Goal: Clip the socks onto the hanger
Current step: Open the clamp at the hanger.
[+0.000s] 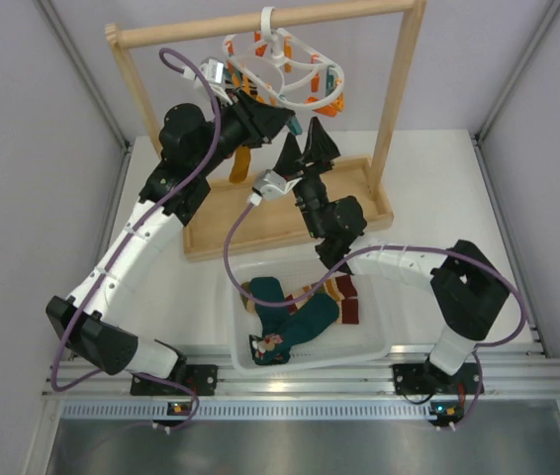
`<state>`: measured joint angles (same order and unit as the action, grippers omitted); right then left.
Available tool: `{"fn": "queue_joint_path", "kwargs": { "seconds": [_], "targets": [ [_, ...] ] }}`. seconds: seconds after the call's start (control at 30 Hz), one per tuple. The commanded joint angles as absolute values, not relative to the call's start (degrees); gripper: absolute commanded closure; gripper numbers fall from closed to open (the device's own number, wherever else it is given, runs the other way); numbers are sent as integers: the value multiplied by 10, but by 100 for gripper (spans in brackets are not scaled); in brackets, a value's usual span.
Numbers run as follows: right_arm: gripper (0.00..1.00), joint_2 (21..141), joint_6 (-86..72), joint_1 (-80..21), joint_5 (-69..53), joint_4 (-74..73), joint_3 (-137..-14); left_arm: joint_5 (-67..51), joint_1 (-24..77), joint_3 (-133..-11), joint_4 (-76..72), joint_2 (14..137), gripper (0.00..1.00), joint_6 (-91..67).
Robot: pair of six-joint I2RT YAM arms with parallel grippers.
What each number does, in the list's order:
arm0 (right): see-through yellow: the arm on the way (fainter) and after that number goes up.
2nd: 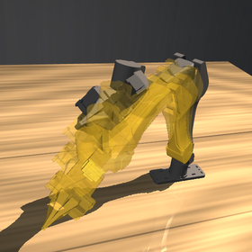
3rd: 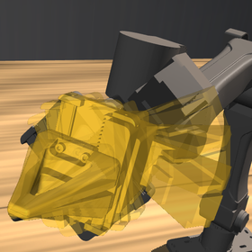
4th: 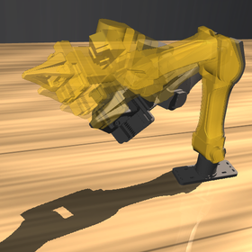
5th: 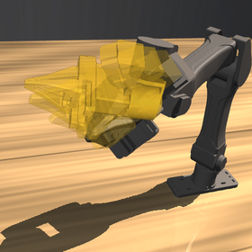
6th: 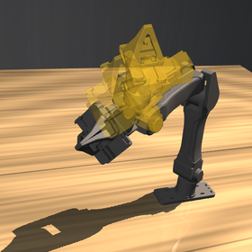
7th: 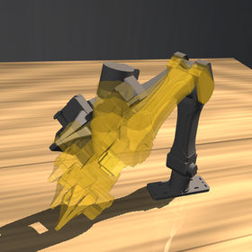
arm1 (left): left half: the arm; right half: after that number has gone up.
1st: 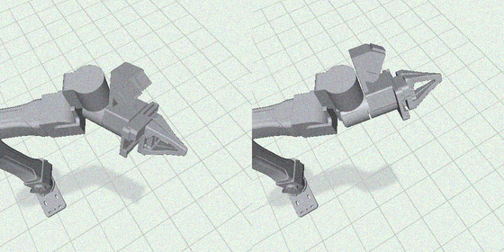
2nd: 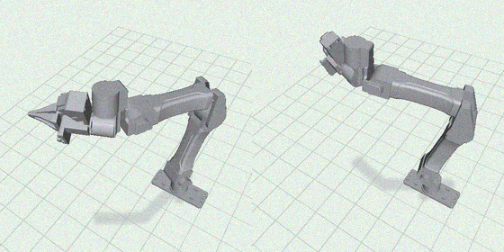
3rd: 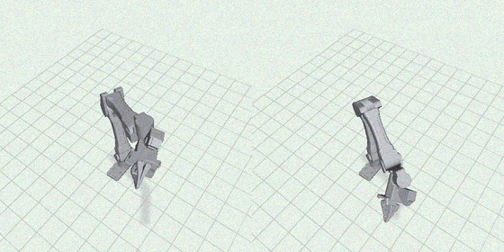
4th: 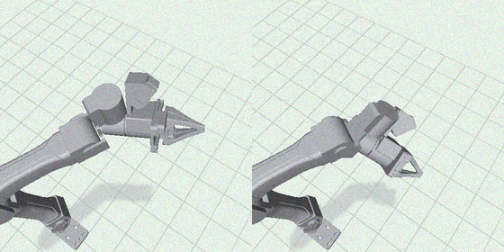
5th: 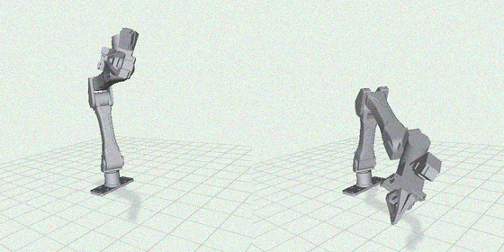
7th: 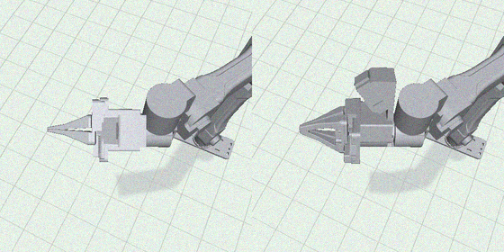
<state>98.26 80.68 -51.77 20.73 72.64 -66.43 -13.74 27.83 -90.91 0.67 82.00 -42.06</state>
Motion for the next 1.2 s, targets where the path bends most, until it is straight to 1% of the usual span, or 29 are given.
{"fn": "queue_joint_path", "kwargs": {
  "seconds": [0.0,0.07,0.1,0.17,0.2,0.27,0.3,0.33,0.37,0.43,0.47,0.5,0.53,0.57,0.6,0.67,0.73,0.87,0.9,1.0,1.17],
  "targets": [
    [24,934,767,-527,241,682,-627,-83,262,-917,-48,799,100,-406],
    [17,897,741,-526,242,633,-604,-86,261,-915,-45,800,100,-402],
    [13,883,703,-526,243,585,-579,-88,259,-913,-46,800,100,-400],
    [13,832,662,-524,228,505,-558,-91,258,-911,-47,801,100,-398],
    [10,815,607,-522,218,402,-546,-104,255,-909,-48,802,100,-399],
    [9,761,545,-510,155,275,-547,-115,253,-904,-59,802,100,-399],
    [8,743,481,-503,123,222,-554,-131,250,-899,-65,799,100,-399],
    [7,717,454,-496,57,171,-560,-135,249,-891,-71,800,100,-400],
    [8,705,400,-481,26,86,-572,-134,247,-890,-68,799,100,-407],
    [11,684,347,-465,-43,36,-582,-136,247,-889,-67,800,100,-409],
    [12,679,297,-451,-60,6,-587,-135,246,-888,-67,800,100,-417],
    [16,677,270,-442,-84,-12,-602,-138,246,-885,-75,799,100,-419],
    [20,676,239,-422,-138,-23,-611,-149,245,-879,-83,799,100,-419],
    [23,676,179,-411,-167,-29,-620,-157,244,-876,-89,799,100,-424],
    [26,678,151,-403,-190,-27,-632,-165,240,-870,-111,797,100,-433],
    [29,684,94,-386,-248,-13,-641,-206,230,-849,-145,797,100,-467],
    [33,694,66,-379,-292,-4,-663,-220,218,-839,-169,800,100,-487],
    [40,718,8,-378,-296,31,-715,-233,210,-842,-171,802,100,-499],
    [43,724,4,-378,-285,32,-742,-239,211,-842,-172,800,100,-504],
    [48,750,9,-377,-258,32,-794,-248,211,-842,-184,802,100,-506],
    [57,780,4,-379,-279,29,-847,-245,210,-849,-187,806,100,-504]
  ]
}}
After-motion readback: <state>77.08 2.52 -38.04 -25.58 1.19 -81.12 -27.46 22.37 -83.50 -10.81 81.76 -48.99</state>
